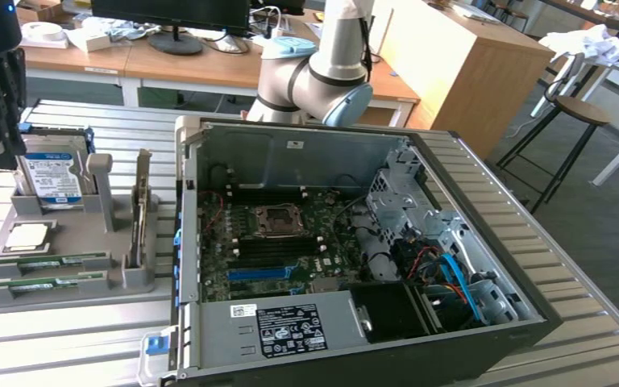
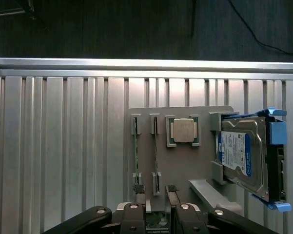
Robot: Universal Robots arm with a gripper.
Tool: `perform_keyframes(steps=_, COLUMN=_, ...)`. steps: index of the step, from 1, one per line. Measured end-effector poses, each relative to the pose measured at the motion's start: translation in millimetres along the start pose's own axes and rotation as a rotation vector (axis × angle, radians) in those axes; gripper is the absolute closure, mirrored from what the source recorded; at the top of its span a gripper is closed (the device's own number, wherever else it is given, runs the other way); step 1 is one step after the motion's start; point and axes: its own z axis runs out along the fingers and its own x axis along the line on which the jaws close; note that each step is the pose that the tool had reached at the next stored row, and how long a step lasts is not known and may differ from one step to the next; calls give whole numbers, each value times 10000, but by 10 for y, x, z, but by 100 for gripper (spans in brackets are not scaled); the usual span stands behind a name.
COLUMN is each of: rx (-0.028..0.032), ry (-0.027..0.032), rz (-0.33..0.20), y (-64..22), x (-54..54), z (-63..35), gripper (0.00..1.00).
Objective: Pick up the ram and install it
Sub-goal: 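Pick up the ram and move it above insertion slot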
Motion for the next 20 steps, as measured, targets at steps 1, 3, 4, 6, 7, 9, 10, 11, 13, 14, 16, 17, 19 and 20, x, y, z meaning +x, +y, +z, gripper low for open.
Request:
perform_keyframes(steps=1, rx=0, ry=0, rz=0, y=0, x=0, z=1, gripper=70)
perform_keyframes(steps=3, rx=3, ry=-35, rz=0, y=0, x=-1, z=22, gripper=70)
perform_keyframes(steps=4, rx=4, ry=-53, rz=0, y=0, x=0, z=35, gripper=70)
perform_keyframes(steps=6, rx=5, ry=-71, rz=-3, y=-3, x=1, z=69, gripper=70)
perform_keyframes(steps=7, rx=6, ry=-75, rz=-4, y=-4, x=2, z=87, gripper=70)
perform_keyframes(steps=9, rx=5, ry=-81, rz=-4, y=-5, x=3, z=123, gripper=70)
perform_keyframes(steps=10, rx=6, ry=-83, rz=-4, y=-6, x=3, z=143, gripper=70)
perform_keyframes(steps=11, rx=7, ry=-84, rz=-5, y=-7, x=4, z=161, gripper=70)
perform_keyframes(steps=13, rx=7, ry=-86, rz=-4, y=-9, x=4, z=196, gripper=70)
perform_keyframes(steps=14, rx=8, ry=-89, rz=-5, y=-9, x=5, z=214, gripper=70)
perform_keyframes(steps=16, rx=6, ry=-92, rz=-5, y=-11, x=6, z=246, gripper=70)
perform_keyframes(steps=17, rx=7, ry=-94, rz=-5, y=-11, x=6, z=262, gripper=70)
perform_keyframes(steps=19, rx=6, ry=-97, rz=-5, y=-12, x=7, z=292, gripper=70)
perform_keyframes(steps=20, rx=6, ry=-99, rz=-5, y=-13, x=8, z=306, gripper=70)
